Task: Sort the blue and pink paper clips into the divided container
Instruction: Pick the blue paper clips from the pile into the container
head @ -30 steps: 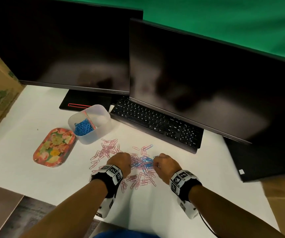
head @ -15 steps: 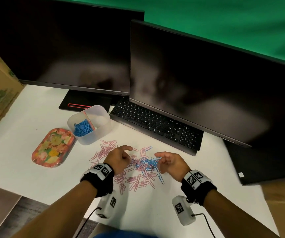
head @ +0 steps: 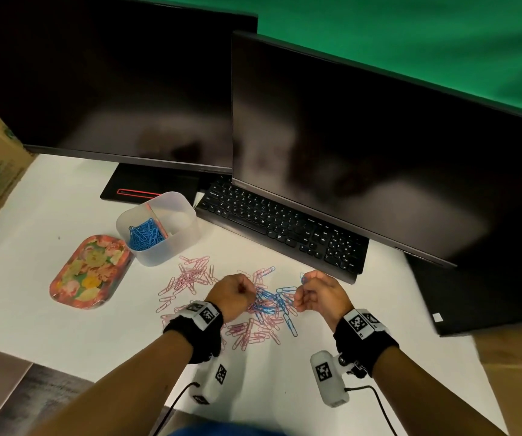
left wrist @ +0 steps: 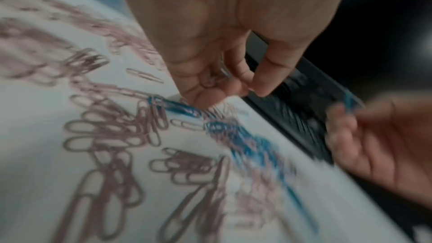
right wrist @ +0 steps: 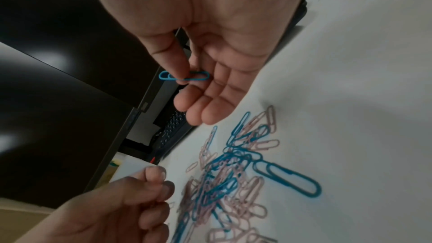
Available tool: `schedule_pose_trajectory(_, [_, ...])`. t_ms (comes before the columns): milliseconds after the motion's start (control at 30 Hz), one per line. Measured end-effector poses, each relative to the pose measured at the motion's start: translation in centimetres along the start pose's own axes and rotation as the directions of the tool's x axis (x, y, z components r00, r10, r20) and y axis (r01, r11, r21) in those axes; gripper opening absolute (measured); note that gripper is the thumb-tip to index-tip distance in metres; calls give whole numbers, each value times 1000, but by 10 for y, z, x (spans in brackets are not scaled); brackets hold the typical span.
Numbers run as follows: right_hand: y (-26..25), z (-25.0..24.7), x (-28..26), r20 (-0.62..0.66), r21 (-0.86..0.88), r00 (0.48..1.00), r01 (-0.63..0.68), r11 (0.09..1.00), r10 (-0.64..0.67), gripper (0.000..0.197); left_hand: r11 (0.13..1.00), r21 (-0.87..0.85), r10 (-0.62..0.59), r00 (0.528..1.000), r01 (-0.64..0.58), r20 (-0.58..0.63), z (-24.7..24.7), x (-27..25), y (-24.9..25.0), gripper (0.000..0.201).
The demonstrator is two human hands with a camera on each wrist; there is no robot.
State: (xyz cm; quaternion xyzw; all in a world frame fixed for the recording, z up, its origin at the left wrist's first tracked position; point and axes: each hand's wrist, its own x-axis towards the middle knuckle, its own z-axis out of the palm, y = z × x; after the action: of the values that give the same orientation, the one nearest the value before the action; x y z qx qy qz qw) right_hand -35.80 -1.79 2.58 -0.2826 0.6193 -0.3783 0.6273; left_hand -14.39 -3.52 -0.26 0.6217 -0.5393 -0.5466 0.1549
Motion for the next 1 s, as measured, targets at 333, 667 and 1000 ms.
schedule_pose_trajectory(333, [13,-4,5,3,-131,996,-85,988,87,27,679,667,256,951,-306,175,31,11,0,13])
schedule_pose_trajectory(667, [26,12,2,10,-211,997,-74,975,78,38,999,-29,29,999,-29,20,9,16,7,19])
schedule_pose_trajectory(1000, [9,4,3,6,163,993,-116,980,117,11,613,-729,-196,952,306,235,1,18,34,22])
